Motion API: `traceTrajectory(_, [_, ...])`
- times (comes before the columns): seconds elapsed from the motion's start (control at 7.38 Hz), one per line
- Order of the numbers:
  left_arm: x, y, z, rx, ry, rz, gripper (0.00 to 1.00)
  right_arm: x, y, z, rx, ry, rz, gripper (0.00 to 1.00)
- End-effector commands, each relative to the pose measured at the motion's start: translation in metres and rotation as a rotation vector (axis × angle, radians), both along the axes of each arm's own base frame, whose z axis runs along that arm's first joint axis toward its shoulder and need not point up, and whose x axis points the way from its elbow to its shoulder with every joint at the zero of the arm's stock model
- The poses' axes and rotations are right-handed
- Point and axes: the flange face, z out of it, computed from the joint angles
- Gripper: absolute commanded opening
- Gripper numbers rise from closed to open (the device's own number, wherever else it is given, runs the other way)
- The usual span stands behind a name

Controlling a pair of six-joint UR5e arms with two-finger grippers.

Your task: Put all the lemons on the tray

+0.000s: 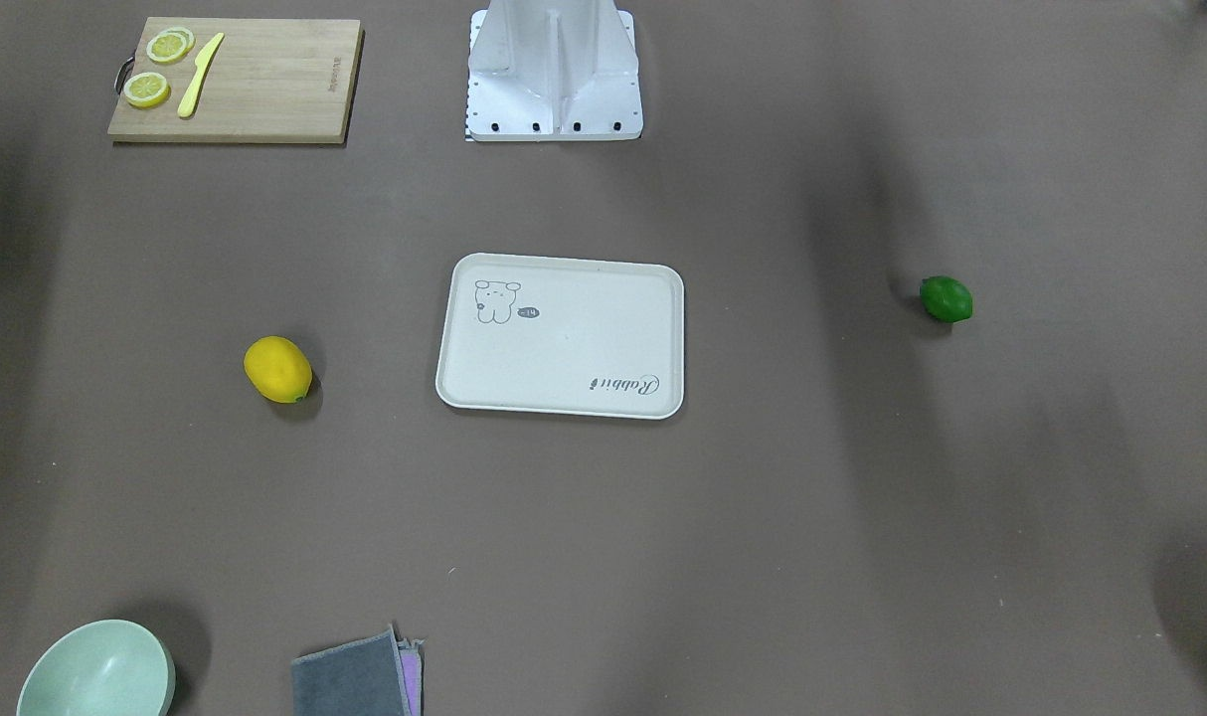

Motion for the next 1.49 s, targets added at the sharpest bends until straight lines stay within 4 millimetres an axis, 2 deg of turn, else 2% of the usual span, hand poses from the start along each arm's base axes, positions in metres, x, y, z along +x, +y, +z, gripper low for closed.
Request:
traceTrajectory(0.0, [0.001,0.002,-0.001,-0.004,0.024,0.0,0.98,-0.001,0.0,-0.003,-0.005,-0.022,0.001,1.0])
traceTrajectory(0.27, [0.001,0.002,-0.001,-0.004,0.024,0.0,0.98,-0.003,0.001,-0.004,-0.014,-0.05,0.001,1.0])
traceTrajectory(0.41, [0.001,0.002,0.0,-0.006,0.024,0.0,0.98,-0.018,-0.001,-0.015,-0.014,-0.093,-0.016,1.0])
traceTrajectory(0.54, [0.001,0.002,0.0,-0.007,0.024,-0.001,0.98,-0.044,-0.006,-0.032,0.007,-0.106,-0.064,1.0])
traceTrajectory(0.68, [0.002,0.003,0.008,-0.017,0.024,0.002,0.98,-0.081,-0.007,-0.058,0.036,-0.11,-0.12,1.0])
traceTrajectory(0.95, [0.002,-0.002,0.008,-0.017,0.024,0.001,0.98,-0.164,-0.02,-0.113,0.069,-0.119,-0.207,1.0])
traceTrajectory(1.35, [0.004,-0.005,0.001,-0.008,0.026,0.002,0.98,-0.274,-0.035,-0.176,0.145,-0.152,-0.356,1.0])
